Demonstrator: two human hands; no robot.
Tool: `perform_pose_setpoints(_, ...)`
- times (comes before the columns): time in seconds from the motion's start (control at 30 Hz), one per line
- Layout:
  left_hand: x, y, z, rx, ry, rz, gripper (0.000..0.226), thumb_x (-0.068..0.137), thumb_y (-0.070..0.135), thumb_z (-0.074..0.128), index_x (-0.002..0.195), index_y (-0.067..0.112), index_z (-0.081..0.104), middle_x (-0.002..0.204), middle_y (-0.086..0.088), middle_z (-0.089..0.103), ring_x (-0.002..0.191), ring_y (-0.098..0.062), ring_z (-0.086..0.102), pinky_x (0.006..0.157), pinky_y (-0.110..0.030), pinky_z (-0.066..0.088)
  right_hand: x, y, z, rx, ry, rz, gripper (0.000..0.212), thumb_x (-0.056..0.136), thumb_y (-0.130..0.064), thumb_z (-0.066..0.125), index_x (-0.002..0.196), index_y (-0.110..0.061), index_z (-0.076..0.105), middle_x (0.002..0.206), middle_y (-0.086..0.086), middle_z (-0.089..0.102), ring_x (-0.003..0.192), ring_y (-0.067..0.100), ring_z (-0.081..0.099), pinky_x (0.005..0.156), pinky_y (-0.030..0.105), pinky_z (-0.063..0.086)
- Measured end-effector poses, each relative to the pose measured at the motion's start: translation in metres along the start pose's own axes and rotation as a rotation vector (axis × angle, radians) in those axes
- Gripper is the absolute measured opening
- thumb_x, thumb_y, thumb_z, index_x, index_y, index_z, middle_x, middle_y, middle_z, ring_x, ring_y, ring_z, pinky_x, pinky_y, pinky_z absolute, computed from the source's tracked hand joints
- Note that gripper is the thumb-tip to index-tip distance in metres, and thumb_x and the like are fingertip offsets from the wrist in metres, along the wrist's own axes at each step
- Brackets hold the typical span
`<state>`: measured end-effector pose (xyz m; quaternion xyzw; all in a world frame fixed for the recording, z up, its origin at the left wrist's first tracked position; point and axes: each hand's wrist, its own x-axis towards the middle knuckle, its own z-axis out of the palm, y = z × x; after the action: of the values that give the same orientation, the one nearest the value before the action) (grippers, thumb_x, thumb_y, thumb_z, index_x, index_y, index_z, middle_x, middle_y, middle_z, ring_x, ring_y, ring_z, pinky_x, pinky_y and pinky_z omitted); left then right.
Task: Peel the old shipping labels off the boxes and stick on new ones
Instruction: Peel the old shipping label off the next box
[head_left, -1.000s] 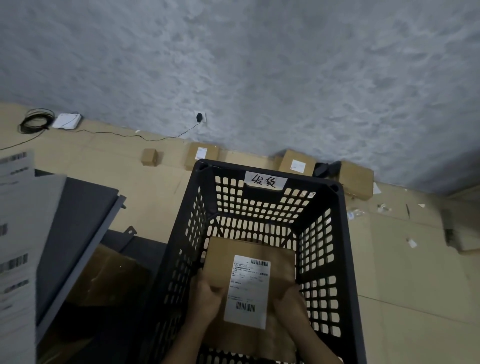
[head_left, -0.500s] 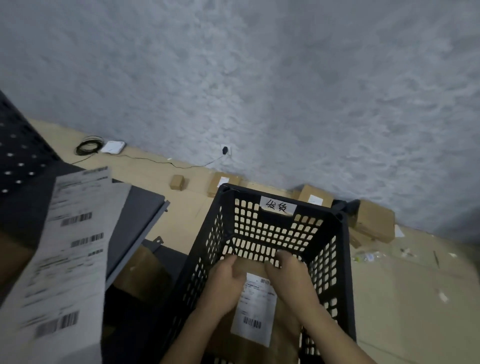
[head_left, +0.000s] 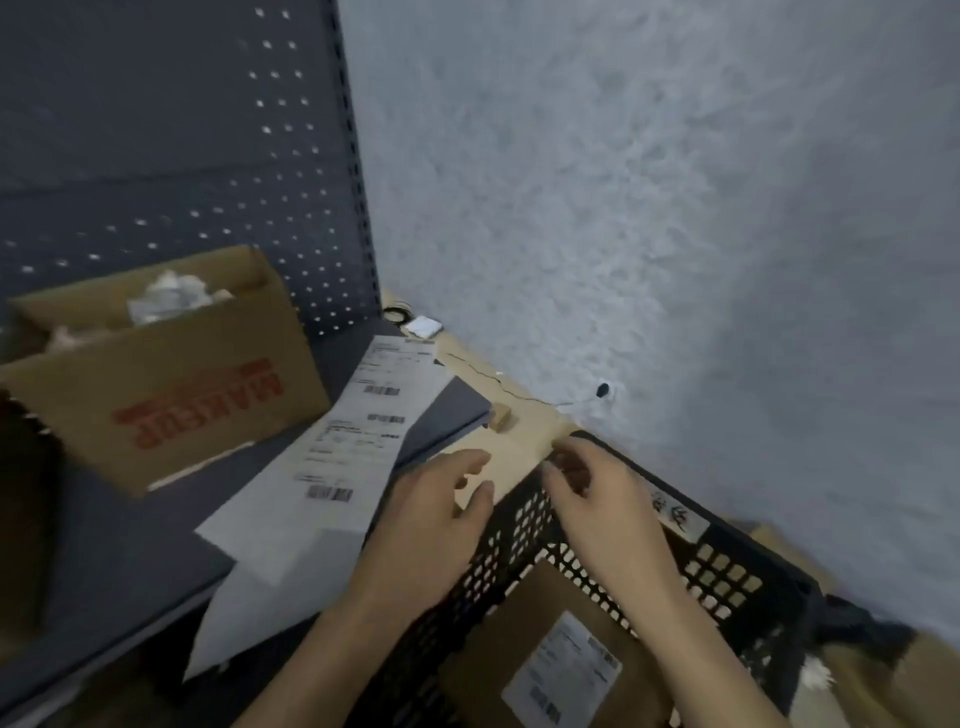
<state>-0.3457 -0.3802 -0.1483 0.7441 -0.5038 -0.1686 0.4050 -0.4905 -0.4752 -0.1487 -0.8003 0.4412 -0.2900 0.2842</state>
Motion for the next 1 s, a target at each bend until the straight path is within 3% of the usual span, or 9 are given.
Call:
perform_pose_setpoints(0.1, -0.021, -0.01, -0.045, 0.034, 0.127, -0.006, 0.021, 0.096, 0.028, 0.057, 0.115, 0.027, 0.066, 0.104, 0.019, 0.066, 0.095, 0.007, 0.058, 0.08, -0.016, 0.051, -0.002, -0.036, 0.011, 0.057, -0.077, -0.1, 0.031, 0.096, -0.037, 0.055, 0.126, -0.032, 0.059, 0.11, -0.017, 0.062, 0.092, -0.01, 0.054, 0.073, 0.004, 0.041)
perform_pose_setpoints(0.2, -0.043, -0.03, -0.092, 0.094, 0.252, -0.053, 0.022, 0.096, 0.028, 0.056, 0.116, 0.028, 0.066, 0.101, 0.026, 0.062, 0.094, 0.013, 0.055, 0.071, -0.006, 0.045, -0.002, -0.072, 0.032, 0.103, -0.149, -0.174, 0.024, 0.095, -0.035, 0.056, 0.118, -0.032, 0.063, 0.106, -0.018, 0.064, 0.096, -0.004, 0.059, 0.084, 0.021, 0.052)
perform_pose_setpoints(0.37, -0.089, -0.068, -0.169, 0.147, 0.374, -0.183, 0.026, 0.097, 0.033, 0.053, 0.121, 0.036, 0.061, 0.107, 0.029, 0.06, 0.091, 0.013, 0.057, 0.071, -0.006, 0.046, -0.013, -0.134, 0.081, 0.111, -0.282, -0.288, 0.027, 0.095, -0.035, 0.056, 0.121, -0.032, 0.063, 0.104, -0.02, 0.064, 0.09, -0.009, 0.058, 0.076, 0.008, 0.045)
perform_pose_setpoints(0.53, -0.141, -0.099, -0.244, 0.133, 0.524, -0.246, 0.022, 0.096, 0.03, 0.056, 0.116, 0.036, 0.064, 0.095, 0.026, 0.066, 0.087, 0.009, 0.06, 0.07, -0.01, 0.048, -0.034, -0.208, 0.134, 0.159, -0.389, -0.381, 0.019, 0.094, -0.032, 0.059, 0.112, -0.039, 0.061, 0.096, -0.025, 0.062, 0.088, -0.011, 0.058, 0.072, 0.007, 0.046)
perform_pose_setpoints(0.63, -0.166, -0.12, -0.285, 0.192, 0.634, -0.25, 0.018, 0.094, 0.023, 0.06, 0.105, 0.037, 0.066, 0.092, 0.025, 0.066, 0.088, 0.006, 0.06, 0.072, -0.005, 0.043, -0.046, -0.249, 0.167, 0.181, -0.435, -0.42, 0.017, 0.093, -0.032, 0.06, 0.105, -0.045, 0.057, 0.094, -0.024, 0.064, 0.089, -0.008, 0.06, 0.075, 0.008, 0.046)
perform_pose_setpoints(0.73, -0.18, -0.137, -0.319, 0.236, 0.679, -0.285, 0.021, 0.094, 0.024, 0.059, 0.112, 0.035, 0.065, 0.101, 0.028, 0.062, 0.088, 0.01, 0.057, 0.071, 0.004, 0.035, -0.052, -0.28, 0.198, 0.158, -0.493, -0.449, 0.022, 0.095, -0.035, 0.058, 0.115, -0.041, 0.058, 0.102, -0.024, 0.062, 0.095, -0.008, 0.058, 0.079, 0.01, 0.046)
perform_pose_setpoints(0.8, -0.187, -0.155, -0.342, 0.288, 0.665, -0.314, 0.026, 0.095, 0.028, 0.057, 0.12, 0.031, 0.063, 0.111, 0.025, 0.059, 0.096, 0.015, 0.049, 0.079, 0.005, 0.03, -0.053, -0.297, 0.219, 0.135, -0.513, -0.467, 0.026, 0.095, -0.037, 0.056, 0.121, -0.039, 0.057, 0.107, -0.025, 0.059, 0.1, -0.008, 0.055, 0.085, 0.014, 0.046)
perform_pose_setpoints(0.9, -0.197, -0.184, -0.369, 0.393, 0.669, -0.382, 0.031, 0.092, 0.03, 0.058, 0.123, 0.026, 0.062, 0.119, 0.014, 0.056, 0.119, -0.008, 0.047, 0.098, -0.017, 0.034, -0.055, -0.315, 0.241, 0.105, -0.501, -0.503, 0.034, 0.095, -0.038, 0.055, 0.129, -0.036, 0.054, 0.119, -0.022, 0.054, 0.109, -0.006, 0.05, 0.093, 0.015, 0.043)
perform_pose_setpoints(1.0, -0.2, -0.205, -0.385, 0.428, 0.637, -0.48, 0.043, 0.09, 0.036, 0.058, 0.131, 0.021, 0.057, 0.131, 0.002, 0.053, 0.127, -0.021, 0.045, 0.105, -0.035, 0.039, -0.051, -0.328, 0.257, 0.06, -0.458, -0.567, 0.036, 0.095, -0.035, 0.057, 0.131, -0.032, 0.054, 0.12, -0.019, 0.052, 0.108, -0.005, 0.047, 0.086, 0.008, 0.036)
